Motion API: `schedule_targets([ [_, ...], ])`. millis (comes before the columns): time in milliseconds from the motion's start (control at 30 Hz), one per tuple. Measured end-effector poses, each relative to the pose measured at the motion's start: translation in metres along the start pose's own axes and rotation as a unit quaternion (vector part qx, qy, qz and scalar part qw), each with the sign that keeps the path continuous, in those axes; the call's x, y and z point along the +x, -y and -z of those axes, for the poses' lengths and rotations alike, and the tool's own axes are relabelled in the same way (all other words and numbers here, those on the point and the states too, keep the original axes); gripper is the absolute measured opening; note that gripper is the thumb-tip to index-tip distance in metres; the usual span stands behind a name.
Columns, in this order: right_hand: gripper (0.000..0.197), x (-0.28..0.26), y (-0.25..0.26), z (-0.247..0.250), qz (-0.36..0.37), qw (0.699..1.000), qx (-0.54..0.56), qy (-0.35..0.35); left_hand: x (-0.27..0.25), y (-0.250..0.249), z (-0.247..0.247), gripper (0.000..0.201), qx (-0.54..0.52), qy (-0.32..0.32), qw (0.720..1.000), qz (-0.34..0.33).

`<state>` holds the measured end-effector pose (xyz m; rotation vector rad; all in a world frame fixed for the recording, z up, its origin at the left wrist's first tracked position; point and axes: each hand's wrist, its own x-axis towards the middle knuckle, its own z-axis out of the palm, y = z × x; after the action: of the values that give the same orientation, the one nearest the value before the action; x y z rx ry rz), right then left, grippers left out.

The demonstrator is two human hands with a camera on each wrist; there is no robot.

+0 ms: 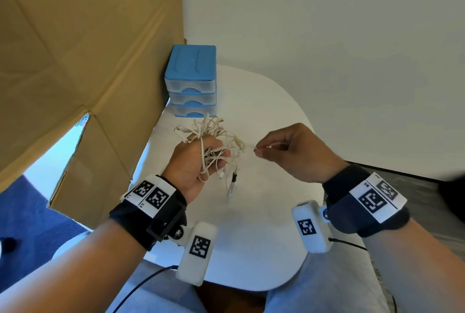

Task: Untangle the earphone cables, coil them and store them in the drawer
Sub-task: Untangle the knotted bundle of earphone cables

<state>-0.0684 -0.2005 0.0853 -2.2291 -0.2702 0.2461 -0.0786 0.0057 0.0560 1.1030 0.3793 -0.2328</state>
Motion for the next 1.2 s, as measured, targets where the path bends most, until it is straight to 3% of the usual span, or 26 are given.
schedule_targets([
  [100, 0.008, 0.004, 0.0, 0.0, 0.048, 0.996, -0.021, -0.07, 0.0, -0.001, 0.001, 0.003, 0.011, 0.011, 1.0, 0.006],
  [167, 0.009, 0.006, 0.005, 0.0, 0.074, 0.994, -0.018, -0.074, 0.0, 0.0, 0.001, 0.011, 0.023, 0.032, 0.999, 0.008],
  [300, 0.01, 0.007, 0.02, -0.001, 0.072, 0.995, 0.035, -0.057, -0.002, 0.003, -0.001, 0.012, 0.072, 0.043, 0.996, -0.008],
  [433, 0.014, 0.01, 0.024, -0.004, 0.078, 0.995, -0.046, -0.046, -0.004, 0.007, -0.002, 0.03, 0.087, 0.054, 0.994, -0.021],
  [533, 0.018, 0.012, 0.025, -0.006, 0.058, 0.994, -0.096, -0.007, -0.004, 0.007, -0.004, 0.009, 0.072, 0.069, 0.995, -0.017],
  [633, 0.018, 0.011, 0.026, -0.01, 0.043, 0.992, -0.115, 0.043, -0.003, 0.006, -0.004, 0.008, 0.025, 0.083, 0.996, 0.004],
  [800, 0.032, 0.01, 0.023, -0.008, 0.033, 0.997, -0.017, 0.067, -0.001, 0.0, -0.003, 0.016, -0.071, 0.094, 0.992, 0.047],
  [900, 0.037, 0.009, 0.022, -0.011, 0.075, 0.997, 0.027, 0.023, 0.001, -0.001, -0.001, 0.011, -0.11, 0.097, 0.987, 0.071],
  [1067, 0.029, 0.015, 0.026, -0.011, 0.076, 0.976, 0.199, -0.044, -0.002, 0.002, -0.002, 0.013, -0.032, 0.085, 0.994, 0.054],
  [1200, 0.02, 0.019, 0.026, -0.009, 0.093, 0.991, 0.092, -0.037, -0.005, 0.004, -0.005, 0.014, -0.005, 0.068, 0.997, 0.038],
])
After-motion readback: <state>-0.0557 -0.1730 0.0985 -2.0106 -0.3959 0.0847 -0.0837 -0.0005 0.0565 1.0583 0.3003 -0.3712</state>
